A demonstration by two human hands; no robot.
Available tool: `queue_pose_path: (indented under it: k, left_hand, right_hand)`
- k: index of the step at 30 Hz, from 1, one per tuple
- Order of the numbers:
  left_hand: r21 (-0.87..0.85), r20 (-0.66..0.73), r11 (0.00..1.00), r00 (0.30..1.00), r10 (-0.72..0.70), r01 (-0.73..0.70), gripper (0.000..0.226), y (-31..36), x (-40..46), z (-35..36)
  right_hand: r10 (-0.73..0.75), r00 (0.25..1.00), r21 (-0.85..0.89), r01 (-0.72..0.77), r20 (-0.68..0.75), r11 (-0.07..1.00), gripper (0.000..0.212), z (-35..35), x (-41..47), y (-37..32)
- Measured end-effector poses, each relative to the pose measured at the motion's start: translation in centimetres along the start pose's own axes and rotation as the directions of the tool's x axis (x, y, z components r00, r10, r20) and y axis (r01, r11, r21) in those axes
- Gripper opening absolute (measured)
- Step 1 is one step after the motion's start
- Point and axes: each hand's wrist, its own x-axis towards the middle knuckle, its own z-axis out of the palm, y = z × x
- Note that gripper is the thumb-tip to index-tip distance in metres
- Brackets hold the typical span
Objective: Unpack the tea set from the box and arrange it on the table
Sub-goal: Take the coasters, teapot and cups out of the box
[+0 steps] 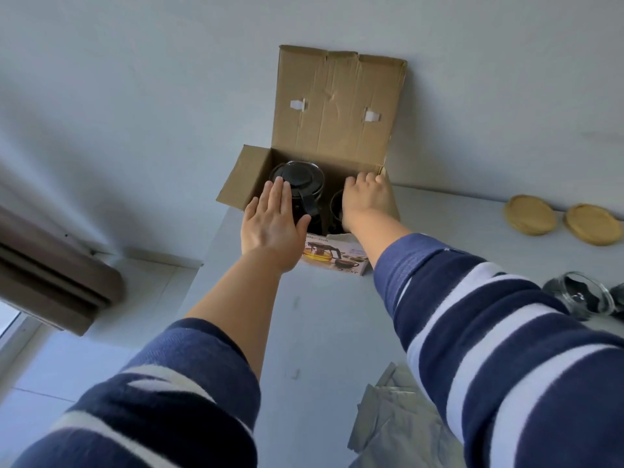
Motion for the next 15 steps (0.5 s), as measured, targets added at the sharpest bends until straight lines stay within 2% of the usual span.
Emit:
queue_pose_path:
  k: [5, 8, 13, 15]
  left_hand:
    - [0.017, 0.020, 1.000, 1.000, -0.012, 0.011, 0.067, 0.2, -0.1, -0.2]
    - [0.021, 0.039, 1.000, 0.999, -0.016, 0.015, 0.067, 0.3, -0.1, -0.4]
    - [-0.037, 0.099, 0.996, 0.992, -0.076, 0.080, 0.065, 1.3, -0.2, -1.2]
    - [-0.065, 0.067, 0.992, 0.992, -0.102, 0.107, 0.064, 2.7, -0.4, -1.4]
  right_hand:
    - [0.004, 0.996, 0.312, 0.024, -0.089, 0.950, 0.079, -1.9, -1.5, 1.0]
    - [0.080, 0.985, 0.494, 0.006, -0.153, 0.869, 0.084, -2.6, -1.8, 2.1]
    - [0.202, 0.958, 0.814, 0.050, -0.203, 0.578, 0.088, -3.2, -3.3, 6.1]
    - [0.279, 0.943, 0.894, 0.042, -0.184, 0.446, 0.087, -3.0, -4.5, 8.5]
